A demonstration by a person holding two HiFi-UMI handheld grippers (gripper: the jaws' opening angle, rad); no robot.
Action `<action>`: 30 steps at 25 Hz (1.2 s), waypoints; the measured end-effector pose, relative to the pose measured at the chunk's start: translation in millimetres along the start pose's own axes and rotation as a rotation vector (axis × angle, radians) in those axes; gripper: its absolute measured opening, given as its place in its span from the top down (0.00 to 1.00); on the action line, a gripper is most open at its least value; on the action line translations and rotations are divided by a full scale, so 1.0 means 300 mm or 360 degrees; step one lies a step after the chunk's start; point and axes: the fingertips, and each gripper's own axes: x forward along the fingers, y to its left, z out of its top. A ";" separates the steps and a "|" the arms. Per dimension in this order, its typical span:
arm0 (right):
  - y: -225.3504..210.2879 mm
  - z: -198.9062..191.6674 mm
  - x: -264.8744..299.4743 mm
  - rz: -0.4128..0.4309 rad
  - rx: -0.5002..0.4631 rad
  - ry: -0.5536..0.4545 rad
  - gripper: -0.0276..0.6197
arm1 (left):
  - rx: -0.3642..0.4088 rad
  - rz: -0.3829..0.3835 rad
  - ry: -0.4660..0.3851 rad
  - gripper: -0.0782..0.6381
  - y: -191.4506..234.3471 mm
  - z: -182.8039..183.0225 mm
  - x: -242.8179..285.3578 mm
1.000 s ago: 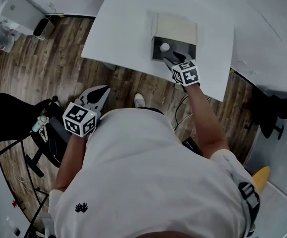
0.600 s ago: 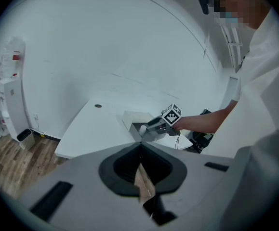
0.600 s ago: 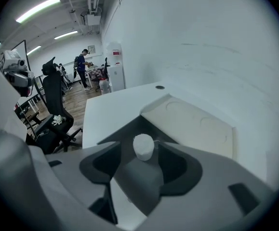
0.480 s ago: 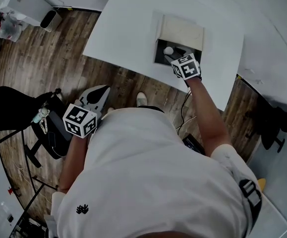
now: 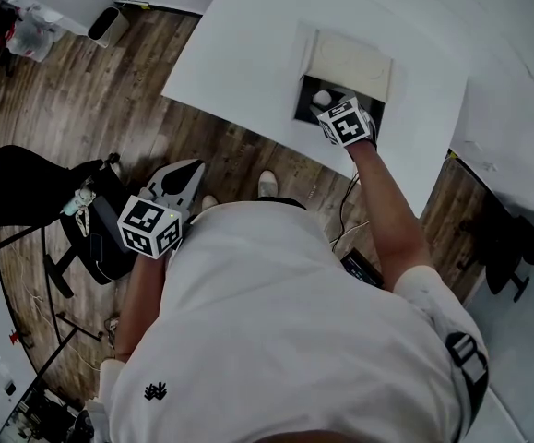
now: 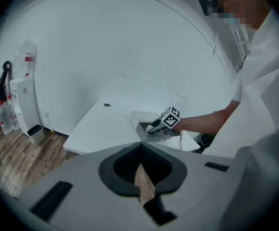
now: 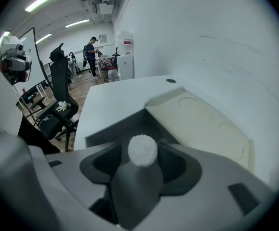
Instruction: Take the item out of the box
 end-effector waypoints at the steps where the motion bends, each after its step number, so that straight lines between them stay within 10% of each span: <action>1: 0.002 0.000 0.004 0.0000 -0.0006 0.0003 0.59 | -0.0001 0.0003 0.0000 0.88 -0.002 -0.001 -0.001; 30: 0.062 0.115 -0.233 -0.0247 0.0045 -0.0178 0.70 | 0.0121 -0.0154 -0.0060 0.88 0.034 -0.038 -0.117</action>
